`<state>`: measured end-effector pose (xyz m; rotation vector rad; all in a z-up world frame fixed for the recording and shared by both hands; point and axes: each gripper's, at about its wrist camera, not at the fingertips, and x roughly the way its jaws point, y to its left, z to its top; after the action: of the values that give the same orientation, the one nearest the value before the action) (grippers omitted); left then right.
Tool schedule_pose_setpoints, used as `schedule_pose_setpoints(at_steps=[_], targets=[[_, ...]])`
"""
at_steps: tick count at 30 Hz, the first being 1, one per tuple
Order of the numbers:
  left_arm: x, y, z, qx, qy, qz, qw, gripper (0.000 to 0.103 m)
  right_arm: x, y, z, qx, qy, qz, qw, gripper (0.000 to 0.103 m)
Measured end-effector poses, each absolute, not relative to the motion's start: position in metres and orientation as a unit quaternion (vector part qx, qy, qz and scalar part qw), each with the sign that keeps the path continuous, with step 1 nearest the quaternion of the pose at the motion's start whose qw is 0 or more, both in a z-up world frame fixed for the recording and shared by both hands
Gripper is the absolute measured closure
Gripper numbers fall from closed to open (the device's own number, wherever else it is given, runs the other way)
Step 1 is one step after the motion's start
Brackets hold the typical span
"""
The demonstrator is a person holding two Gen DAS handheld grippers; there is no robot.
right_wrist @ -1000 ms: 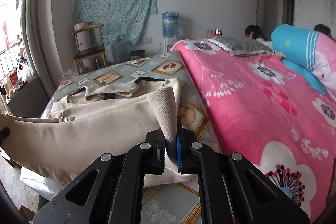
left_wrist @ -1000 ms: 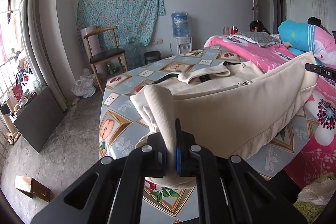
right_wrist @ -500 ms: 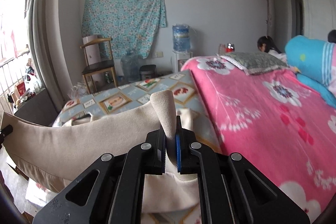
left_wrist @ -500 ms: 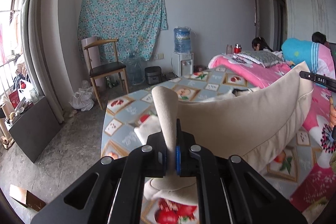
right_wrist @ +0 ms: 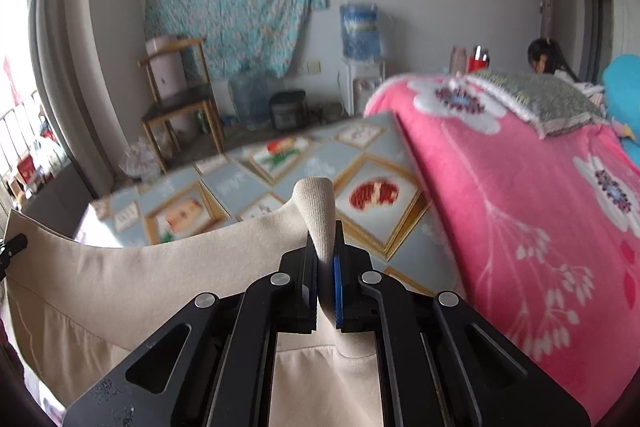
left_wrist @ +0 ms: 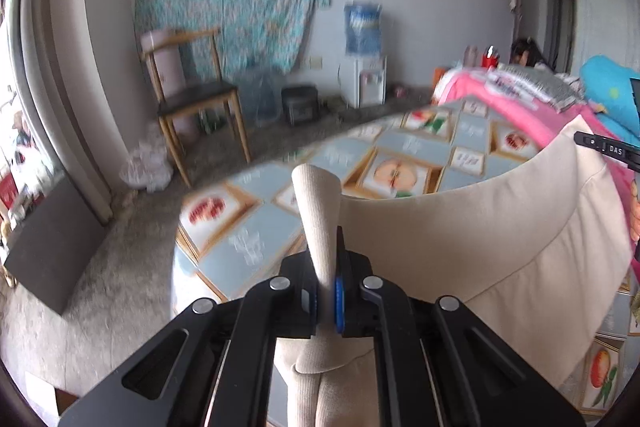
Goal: Fold large clothes
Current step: 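Lift the held side edge with both grippers and fold it across the jacket, then lower the folded edge onto the jacket and open both grippers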
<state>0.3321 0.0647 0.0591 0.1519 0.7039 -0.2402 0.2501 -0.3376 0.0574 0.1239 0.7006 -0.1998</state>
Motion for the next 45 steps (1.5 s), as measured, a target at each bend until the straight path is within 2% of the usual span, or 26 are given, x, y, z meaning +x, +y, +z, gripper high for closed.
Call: schedule_pose_setpoints(at_steps=[4, 14, 17, 19, 20, 21, 23, 25, 30, 34, 37, 41, 45], targets=[[0.356, 0.069, 0.020, 0.050, 0.408, -0.109, 0.905, 0.097, 0.267, -0.337, 0.017, 0.043, 0.401, -0.095, 0.910, 0.098], [0.363, 0.082, 0.036, 0.006, 0.378, -0.112, 0.919, 0.097, 0.287, -0.334, 0.032, -0.001, 0.378, -0.093, 0.921, 0.098], [0.373, 0.082, 0.027, 0.002, 0.393, -0.110, 0.913, 0.097, 0.299, -0.338, 0.024, -0.002, 0.389, -0.095, 0.916, 0.098], [0.384, 0.079, 0.008, 0.010, 0.434, -0.111, 0.894, 0.096, 0.307, -0.339, 0.010, -0.005, 0.411, -0.097, 0.907, 0.098], [0.388, 0.080, 0.000, 0.009, 0.453, -0.107, 0.885, 0.093, 0.312, -0.340, 0.001, -0.005, 0.429, -0.094, 0.898, 0.097], [0.392, 0.083, -0.010, 0.004, 0.472, -0.102, 0.876, 0.086, 0.316, -0.341, -0.006, -0.006, 0.444, -0.094, 0.891, 0.094], [0.390, 0.088, -0.011, 0.010, 0.473, -0.077, 0.877, 0.077, 0.319, -0.344, -0.014, -0.007, 0.465, -0.100, 0.880, 0.087], [0.380, 0.092, 0.001, 0.038, 0.447, -0.048, 0.892, 0.077, 0.313, -0.346, -0.005, -0.011, 0.455, -0.115, 0.883, 0.075], [0.335, 0.117, 0.042, 0.031, 0.399, -0.039, 0.916, 0.076, 0.275, -0.362, 0.032, 0.016, 0.426, -0.127, 0.896, 0.072], [0.284, 0.115, 0.056, 0.004, 0.396, -0.123, 0.910, 0.076, 0.215, -0.349, 0.054, 0.050, 0.426, -0.044, 0.902, 0.070], [0.252, 0.106, 0.038, -0.025, 0.433, -0.181, 0.883, 0.076, 0.176, -0.316, 0.040, 0.016, 0.451, 0.008, 0.892, 0.071], [0.233, 0.115, -0.012, -0.045, 0.492, -0.138, 0.858, 0.076, 0.152, -0.316, -0.006, 0.014, 0.507, -0.024, 0.862, 0.073], [0.219, 0.126, -0.019, -0.052, 0.472, -0.131, 0.870, 0.074, 0.143, -0.339, -0.021, 0.078, 0.500, -0.015, 0.862, 0.074]])
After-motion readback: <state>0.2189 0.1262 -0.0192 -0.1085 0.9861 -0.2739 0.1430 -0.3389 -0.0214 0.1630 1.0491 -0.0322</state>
